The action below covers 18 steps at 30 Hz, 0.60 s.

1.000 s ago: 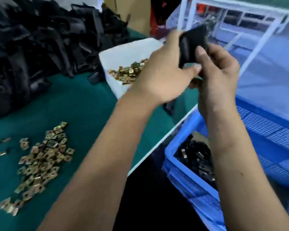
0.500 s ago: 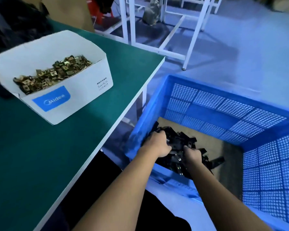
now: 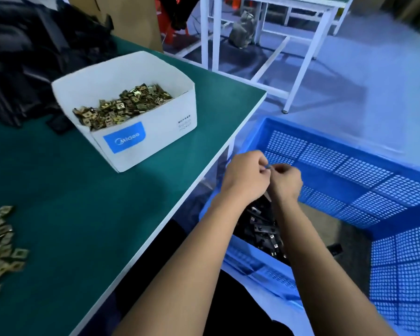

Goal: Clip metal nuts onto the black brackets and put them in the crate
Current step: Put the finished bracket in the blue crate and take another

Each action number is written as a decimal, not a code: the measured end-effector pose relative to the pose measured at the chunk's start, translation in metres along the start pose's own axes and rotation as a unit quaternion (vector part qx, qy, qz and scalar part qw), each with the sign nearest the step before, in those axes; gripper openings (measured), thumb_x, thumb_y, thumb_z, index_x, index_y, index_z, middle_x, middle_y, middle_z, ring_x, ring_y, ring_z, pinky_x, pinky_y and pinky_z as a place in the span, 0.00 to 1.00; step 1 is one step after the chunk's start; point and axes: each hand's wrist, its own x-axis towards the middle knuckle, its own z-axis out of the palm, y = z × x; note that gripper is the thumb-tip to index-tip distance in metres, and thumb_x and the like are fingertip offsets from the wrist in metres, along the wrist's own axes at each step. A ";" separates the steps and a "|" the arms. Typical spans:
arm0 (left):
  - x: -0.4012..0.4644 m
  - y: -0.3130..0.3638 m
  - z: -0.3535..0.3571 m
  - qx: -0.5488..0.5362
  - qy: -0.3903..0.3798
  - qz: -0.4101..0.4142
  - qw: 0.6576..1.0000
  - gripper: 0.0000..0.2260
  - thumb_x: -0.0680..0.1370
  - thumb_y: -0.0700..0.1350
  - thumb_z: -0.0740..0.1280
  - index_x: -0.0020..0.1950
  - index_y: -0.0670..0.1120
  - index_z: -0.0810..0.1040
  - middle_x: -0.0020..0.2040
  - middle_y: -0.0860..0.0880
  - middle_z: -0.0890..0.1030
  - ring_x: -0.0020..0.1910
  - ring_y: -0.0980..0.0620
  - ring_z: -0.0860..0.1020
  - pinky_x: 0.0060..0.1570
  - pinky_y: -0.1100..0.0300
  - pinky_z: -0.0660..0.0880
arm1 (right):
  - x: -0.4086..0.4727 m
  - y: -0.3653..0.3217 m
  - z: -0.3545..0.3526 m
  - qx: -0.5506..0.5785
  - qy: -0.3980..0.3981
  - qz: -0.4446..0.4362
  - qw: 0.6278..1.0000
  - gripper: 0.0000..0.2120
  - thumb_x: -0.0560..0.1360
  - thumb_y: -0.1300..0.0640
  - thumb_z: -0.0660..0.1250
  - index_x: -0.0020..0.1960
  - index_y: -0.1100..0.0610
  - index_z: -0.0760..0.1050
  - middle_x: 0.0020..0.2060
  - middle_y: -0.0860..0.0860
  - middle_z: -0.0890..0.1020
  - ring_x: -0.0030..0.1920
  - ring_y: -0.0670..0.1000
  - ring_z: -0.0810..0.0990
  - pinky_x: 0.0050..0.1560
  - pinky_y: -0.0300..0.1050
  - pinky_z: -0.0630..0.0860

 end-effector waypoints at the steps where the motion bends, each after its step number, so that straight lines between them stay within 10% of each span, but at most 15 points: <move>1: 0.000 0.009 -0.016 -0.020 0.036 0.028 0.999 0.05 0.77 0.42 0.70 0.51 0.48 0.83 0.48 0.53 0.86 0.50 0.50 0.83 0.54 0.54 0.79 | -0.008 -0.024 -0.004 0.005 0.013 -0.035 0.999 0.06 0.75 0.54 0.69 0.45 0.55 0.84 0.39 0.53 0.85 0.46 0.58 0.83 0.50 0.52 0.80; 9: -0.056 0.008 -0.183 -0.156 0.338 0.170 0.912 0.04 0.76 0.35 0.69 0.46 0.42 0.82 0.39 0.54 0.83 0.37 0.58 0.81 0.41 0.59 0.80 | -0.144 -0.182 0.017 0.121 -0.054 -0.374 0.918 0.07 0.75 0.56 0.67 0.46 0.56 0.84 0.38 0.47 0.85 0.39 0.44 0.81 0.46 0.50 0.80; 18: -0.175 -0.123 -0.310 -0.051 0.581 -0.009 0.812 0.06 0.74 0.37 0.66 0.42 0.44 0.82 0.37 0.55 0.82 0.39 0.58 0.79 0.45 0.57 0.77 | -0.324 -0.229 0.146 0.010 -0.349 -0.498 0.793 0.07 0.77 0.54 0.67 0.45 0.55 0.82 0.38 0.49 0.83 0.44 0.53 0.82 0.44 0.48 0.76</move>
